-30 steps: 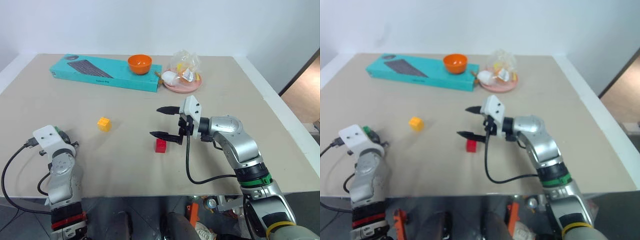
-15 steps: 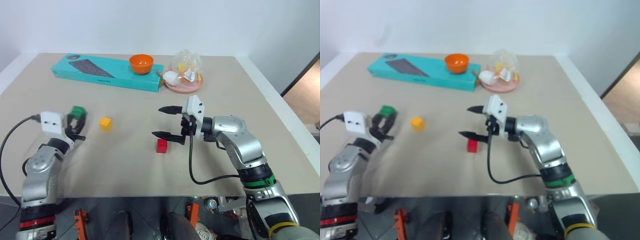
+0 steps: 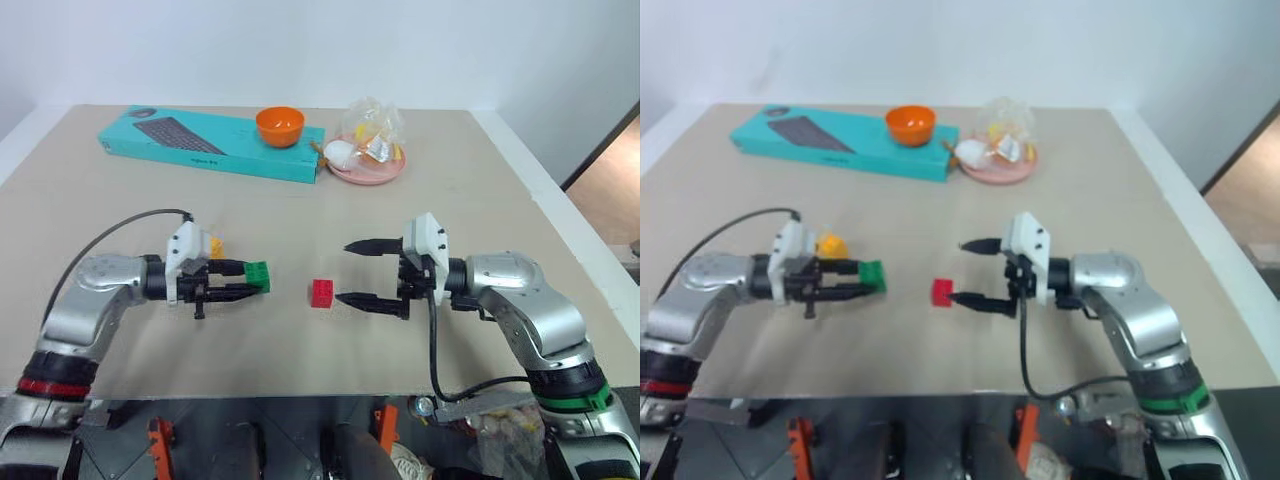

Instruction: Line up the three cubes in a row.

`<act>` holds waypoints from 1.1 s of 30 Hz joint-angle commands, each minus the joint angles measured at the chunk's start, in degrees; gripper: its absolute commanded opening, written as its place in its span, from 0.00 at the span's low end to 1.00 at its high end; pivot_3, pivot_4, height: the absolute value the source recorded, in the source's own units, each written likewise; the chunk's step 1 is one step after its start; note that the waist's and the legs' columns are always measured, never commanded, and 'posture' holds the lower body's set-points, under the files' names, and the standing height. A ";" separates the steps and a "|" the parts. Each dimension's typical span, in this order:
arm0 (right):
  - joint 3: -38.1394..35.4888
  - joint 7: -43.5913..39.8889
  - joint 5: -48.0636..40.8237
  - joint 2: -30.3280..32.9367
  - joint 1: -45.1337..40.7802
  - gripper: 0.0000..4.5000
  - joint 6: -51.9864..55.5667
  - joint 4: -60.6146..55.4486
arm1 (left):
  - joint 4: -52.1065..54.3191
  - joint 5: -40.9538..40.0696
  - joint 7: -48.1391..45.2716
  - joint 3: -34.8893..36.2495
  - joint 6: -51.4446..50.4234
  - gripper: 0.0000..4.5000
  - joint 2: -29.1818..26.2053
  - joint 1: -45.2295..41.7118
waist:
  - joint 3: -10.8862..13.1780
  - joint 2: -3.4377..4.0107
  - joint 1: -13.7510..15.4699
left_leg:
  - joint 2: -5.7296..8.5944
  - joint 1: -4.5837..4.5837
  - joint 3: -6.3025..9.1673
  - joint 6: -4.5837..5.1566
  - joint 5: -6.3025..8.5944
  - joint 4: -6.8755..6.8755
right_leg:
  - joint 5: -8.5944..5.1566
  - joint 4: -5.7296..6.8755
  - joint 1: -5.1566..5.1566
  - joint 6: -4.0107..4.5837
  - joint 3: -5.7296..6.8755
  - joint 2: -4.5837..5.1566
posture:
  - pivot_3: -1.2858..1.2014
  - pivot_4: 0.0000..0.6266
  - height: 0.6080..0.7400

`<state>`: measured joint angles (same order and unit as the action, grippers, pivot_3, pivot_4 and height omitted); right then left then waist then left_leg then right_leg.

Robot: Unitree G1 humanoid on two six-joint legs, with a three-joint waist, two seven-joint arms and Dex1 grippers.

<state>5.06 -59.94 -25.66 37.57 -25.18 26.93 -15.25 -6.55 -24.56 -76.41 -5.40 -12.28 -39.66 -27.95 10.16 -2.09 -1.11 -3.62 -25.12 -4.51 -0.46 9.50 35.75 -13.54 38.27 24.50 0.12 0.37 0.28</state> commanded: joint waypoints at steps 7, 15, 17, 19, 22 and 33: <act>-2.85 4.37 -0.62 0.84 2.34 1.00 0.80 -6.59 | -14.24 5.59 -9.94 -3.93 9.47 0.29 2.82 -8.48 | 0.00 0.01 -0.07 | -0.05 -0.02 0.03 0.00 0.00 0.00 | 0.00 0.01 -0.01 0.01 0.00 -0.23 | 0.52 0.24 1.00; -3.71 6.09 -0.88 1.52 3.57 1.00 1.31 -8.31 | -21.76 8.87 -11.26 -3.47 16.29 0.29 5.09 -11.15 | 0.00 0.00 -0.01 | -0.01 -0.06 0.05 0.00 0.00 0.12 | 0.03 0.01 -0.04 -0.10 -0.04 -0.11 | 0.52 0.24 1.00; -3.84 6.33 -1.02 1.67 3.80 1.00 1.50 -8.60 | -22.49 9.56 -11.18 -3.55 17.40 0.29 5.58 -11.18 | 0.00 0.01 -0.01 | -0.01 -0.06 0.05 0.00 0.00 0.15 | 0.04 0.01 -0.05 -0.12 -0.04 -0.09 | 0.52 0.24 1.00; -3.87 6.51 -1.11 1.81 3.96 1.00 1.57 -8.72 | -23.00 10.18 -11.23 -3.73 18.33 0.29 5.95 -11.03 | 0.00 0.01 -0.01 | -0.01 -0.06 0.05 0.00 0.00 0.17 | 0.04 0.01 -0.05 -0.12 -0.04 -0.10 | 0.52 0.24 1.00; -3.81 6.60 -1.15 2.03 4.03 1.00 1.52 -8.68 | -23.52 11.40 -11.11 -4.11 19.86 0.29 6.50 -10.71 | 0.00 0.01 -0.01 | -0.01 -0.06 0.07 0.00 0.00 0.19 | 0.05 0.01 -0.07 -0.11 -0.02 -0.12 | 0.52 0.24 1.00; -3.37 5.94 -0.82 2.22 3.29 1.00 1.08 -7.34 | -26.84 15.77 -10.15 -5.36 25.22 0.52 6.58 -11.41 | 0.00 0.00 -0.03 | -0.01 -0.02 0.07 0.01 0.00 0.24 | 0.07 0.02 -0.13 -0.12 -0.01 -0.14 | 0.52 0.24 1.00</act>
<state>3.51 -53.72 -25.70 39.14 -21.00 28.65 -21.58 -32.72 -9.65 -86.69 -10.73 11.84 -32.49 -38.85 10.16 -2.09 -1.14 -3.64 -25.13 -4.44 -0.45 9.49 36.01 -13.45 38.29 24.37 0.00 0.36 0.13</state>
